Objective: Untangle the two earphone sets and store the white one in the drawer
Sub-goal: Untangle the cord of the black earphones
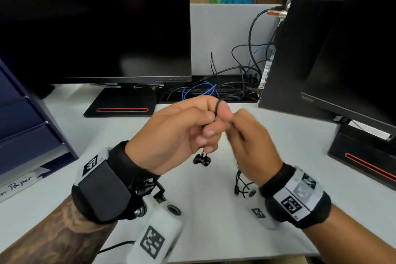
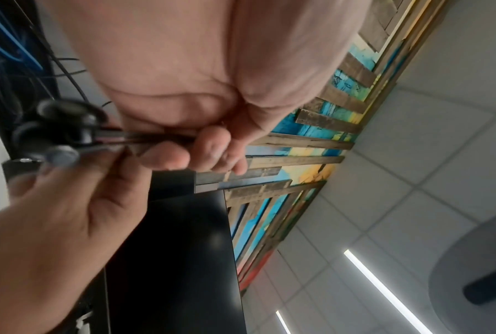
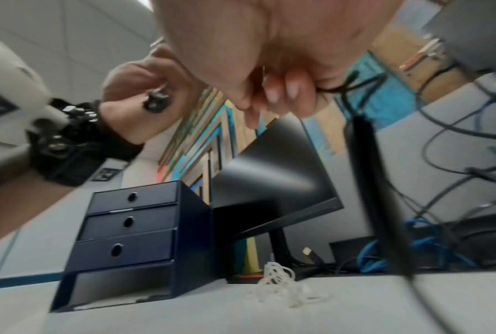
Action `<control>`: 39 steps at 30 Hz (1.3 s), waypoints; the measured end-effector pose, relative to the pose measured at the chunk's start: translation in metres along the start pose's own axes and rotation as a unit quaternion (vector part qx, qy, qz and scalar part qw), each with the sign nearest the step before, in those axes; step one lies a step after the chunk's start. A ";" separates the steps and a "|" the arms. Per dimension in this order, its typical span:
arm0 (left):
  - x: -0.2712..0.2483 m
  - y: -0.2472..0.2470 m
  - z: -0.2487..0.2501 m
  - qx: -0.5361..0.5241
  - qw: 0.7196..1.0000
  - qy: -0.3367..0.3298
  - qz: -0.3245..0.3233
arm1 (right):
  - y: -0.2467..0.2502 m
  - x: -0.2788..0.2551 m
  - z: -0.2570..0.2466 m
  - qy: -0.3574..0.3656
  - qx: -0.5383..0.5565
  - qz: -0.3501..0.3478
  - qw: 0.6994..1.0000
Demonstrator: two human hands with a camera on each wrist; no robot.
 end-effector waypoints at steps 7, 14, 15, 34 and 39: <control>-0.002 -0.006 0.007 0.029 0.995 -0.095 0.024 | -0.031 -0.017 -0.006 -0.095 0.052 -0.118 0.987; 0.005 0.033 -0.001 0.117 0.973 -0.120 0.160 | -0.041 -0.028 -0.034 -0.088 0.024 -0.272 0.958; 0.006 0.038 -0.003 0.128 0.969 -0.122 0.173 | -0.039 -0.028 -0.037 -0.081 0.012 -0.277 0.958; 0.031 0.062 -0.045 0.282 0.949 -0.001 0.143 | 0.019 0.038 -0.042 0.036 -0.199 -0.181 0.962; 0.048 0.068 -0.028 0.199 0.968 0.021 0.150 | 0.017 0.082 -0.018 0.058 -0.195 -0.129 0.971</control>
Point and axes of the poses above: each hand's wrist, its own x-axis towards the middle knuckle, its own y-axis out of the back of the hand, z = x × y, the point moved 5 cm from there along x, towards the middle knuckle, and after that the axes turned 2 degrees about -x, right-handed, at the moved point
